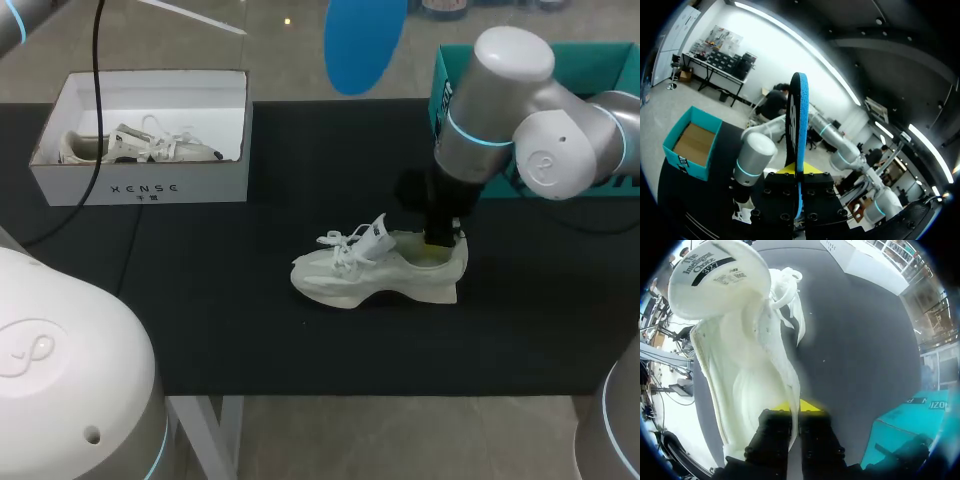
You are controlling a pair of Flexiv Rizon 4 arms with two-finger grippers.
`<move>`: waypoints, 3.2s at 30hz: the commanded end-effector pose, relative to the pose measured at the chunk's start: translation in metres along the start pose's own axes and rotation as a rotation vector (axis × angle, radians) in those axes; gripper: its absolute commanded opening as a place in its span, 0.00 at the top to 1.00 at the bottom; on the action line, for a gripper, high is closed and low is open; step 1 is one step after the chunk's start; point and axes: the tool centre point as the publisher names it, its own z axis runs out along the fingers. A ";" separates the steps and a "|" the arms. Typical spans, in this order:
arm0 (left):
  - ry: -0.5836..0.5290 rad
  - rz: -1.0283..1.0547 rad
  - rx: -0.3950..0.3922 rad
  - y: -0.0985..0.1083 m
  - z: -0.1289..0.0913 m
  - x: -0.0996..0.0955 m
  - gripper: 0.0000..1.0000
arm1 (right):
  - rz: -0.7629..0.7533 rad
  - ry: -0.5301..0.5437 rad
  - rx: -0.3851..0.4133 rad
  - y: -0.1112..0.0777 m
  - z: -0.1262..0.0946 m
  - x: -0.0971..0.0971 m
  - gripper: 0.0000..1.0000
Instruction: Take the shoe out of the shoebox, open the shoe tongue, remove and reinsert the insole, then place the shoe into the shoebox
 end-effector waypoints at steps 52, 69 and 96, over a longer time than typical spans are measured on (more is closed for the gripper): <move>-0.002 0.001 0.001 0.001 0.000 0.000 1.00 | 1.019 -0.188 -0.130 -0.061 -0.102 0.029 1.00; -0.002 0.001 0.001 0.001 0.000 0.000 1.00 | 1.182 -0.349 -0.039 -0.075 -0.099 0.034 1.00; -0.002 0.001 0.001 0.001 0.000 0.000 1.00 | 1.591 -0.226 -0.199 -0.034 -0.065 0.102 1.00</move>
